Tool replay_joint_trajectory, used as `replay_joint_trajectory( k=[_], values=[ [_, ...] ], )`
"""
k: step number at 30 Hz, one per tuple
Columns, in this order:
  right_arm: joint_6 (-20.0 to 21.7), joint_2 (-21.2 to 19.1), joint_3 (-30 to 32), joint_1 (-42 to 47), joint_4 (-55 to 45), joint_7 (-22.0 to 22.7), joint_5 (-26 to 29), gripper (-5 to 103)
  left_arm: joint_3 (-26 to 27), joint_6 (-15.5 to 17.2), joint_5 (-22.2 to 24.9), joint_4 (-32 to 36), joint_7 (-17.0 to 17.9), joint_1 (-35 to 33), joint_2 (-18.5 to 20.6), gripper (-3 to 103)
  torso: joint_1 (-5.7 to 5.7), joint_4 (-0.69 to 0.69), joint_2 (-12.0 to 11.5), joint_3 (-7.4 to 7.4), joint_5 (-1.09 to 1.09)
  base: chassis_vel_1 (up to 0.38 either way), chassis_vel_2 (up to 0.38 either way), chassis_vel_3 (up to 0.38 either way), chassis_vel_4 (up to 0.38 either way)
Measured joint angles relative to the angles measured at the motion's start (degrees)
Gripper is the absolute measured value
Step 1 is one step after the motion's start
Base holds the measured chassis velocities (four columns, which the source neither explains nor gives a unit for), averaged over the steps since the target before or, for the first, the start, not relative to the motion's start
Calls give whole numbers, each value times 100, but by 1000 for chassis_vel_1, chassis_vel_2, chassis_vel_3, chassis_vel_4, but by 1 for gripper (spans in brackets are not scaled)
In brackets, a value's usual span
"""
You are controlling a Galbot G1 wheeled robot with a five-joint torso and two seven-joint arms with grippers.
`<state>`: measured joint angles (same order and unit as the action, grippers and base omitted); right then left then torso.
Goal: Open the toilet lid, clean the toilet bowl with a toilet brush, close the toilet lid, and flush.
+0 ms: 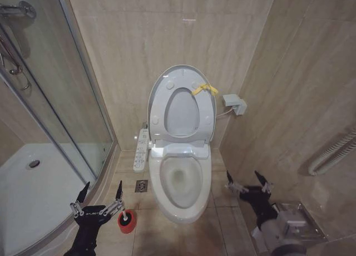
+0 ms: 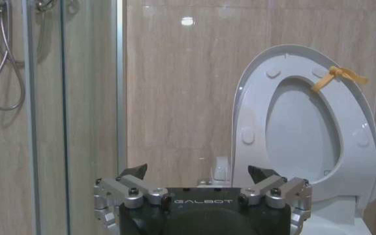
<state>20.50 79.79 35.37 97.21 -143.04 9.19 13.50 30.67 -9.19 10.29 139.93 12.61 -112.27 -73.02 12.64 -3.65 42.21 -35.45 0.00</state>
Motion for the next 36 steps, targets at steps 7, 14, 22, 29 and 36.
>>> replay_joint_trajectory(
  k=[7,14,22,29,36],
  values=[
    [-318,-198,-4,-595,405,24,288,100,1,0,0,0,1,1,0,100,0,-2,0,0,0,0,0,0,0],
    [-440,-498,-52,-1493,1312,97,457,100,1,0,0,0,1,1,0,100,0,-2,0,0,-1,0,0,0,0],
    [-192,-898,-185,-2940,2426,347,902,100,1,0,0,0,0,1,1,100,1,-1,-1,-1,2,0,0,0,0],
    [-493,-1109,-528,-4906,4054,374,901,100,0,1,0,-1,0,1,0,100,1,-3,-1,-1,0,0,0,0,0],
    [-873,-879,-743,-5881,5036,367,312,100,1,1,0,-1,0,1,1,100,1,-1,-1,-1,-1,0,0,0,0]
  ],
)
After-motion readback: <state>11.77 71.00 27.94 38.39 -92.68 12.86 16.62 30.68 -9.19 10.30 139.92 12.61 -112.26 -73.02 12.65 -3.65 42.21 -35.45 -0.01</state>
